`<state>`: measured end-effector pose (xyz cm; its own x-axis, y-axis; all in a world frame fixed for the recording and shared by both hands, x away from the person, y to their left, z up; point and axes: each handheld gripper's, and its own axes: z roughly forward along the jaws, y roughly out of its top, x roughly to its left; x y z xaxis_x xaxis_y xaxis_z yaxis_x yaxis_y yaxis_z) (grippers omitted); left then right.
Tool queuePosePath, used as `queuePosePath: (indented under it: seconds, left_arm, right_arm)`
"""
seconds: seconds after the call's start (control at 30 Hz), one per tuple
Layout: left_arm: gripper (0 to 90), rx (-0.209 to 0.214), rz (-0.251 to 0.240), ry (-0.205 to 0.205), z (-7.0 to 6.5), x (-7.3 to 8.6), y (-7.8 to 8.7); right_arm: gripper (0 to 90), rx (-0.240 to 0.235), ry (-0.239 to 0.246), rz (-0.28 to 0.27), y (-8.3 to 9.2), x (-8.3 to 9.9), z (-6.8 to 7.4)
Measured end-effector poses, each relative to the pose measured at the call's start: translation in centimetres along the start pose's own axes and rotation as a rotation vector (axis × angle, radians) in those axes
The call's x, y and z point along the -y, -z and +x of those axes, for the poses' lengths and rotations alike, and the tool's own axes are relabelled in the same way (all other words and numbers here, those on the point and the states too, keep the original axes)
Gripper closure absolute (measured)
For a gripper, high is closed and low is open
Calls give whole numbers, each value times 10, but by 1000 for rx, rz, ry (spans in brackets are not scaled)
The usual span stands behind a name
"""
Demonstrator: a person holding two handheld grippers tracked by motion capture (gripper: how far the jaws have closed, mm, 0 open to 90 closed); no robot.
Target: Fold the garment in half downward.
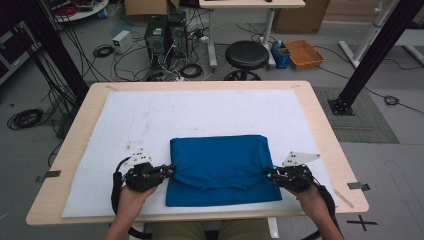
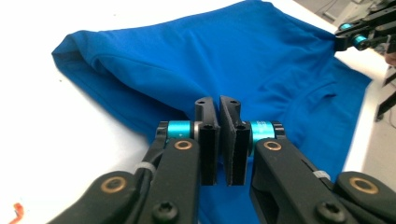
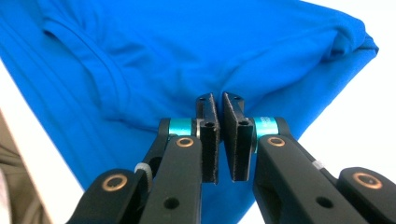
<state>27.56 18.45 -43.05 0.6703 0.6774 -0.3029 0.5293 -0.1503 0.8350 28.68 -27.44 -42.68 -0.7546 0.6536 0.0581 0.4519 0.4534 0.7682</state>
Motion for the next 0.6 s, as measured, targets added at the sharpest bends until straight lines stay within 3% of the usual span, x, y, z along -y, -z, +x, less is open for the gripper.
queuePosePath:
  seconds: [0.2,0.4,0.6]
  left_arm:
    - [863,57,24,65,-3,15,12]
    - [863,72,90,48,-9,25,13]
    - [863,92,118,75,-9,26,12]
  right_arm:
    - [858,-12,-14,-13,18,11,7]
    - [860,-18,-55,46,27,25,8]
    - [857,-40,-81,100,26,28,10]
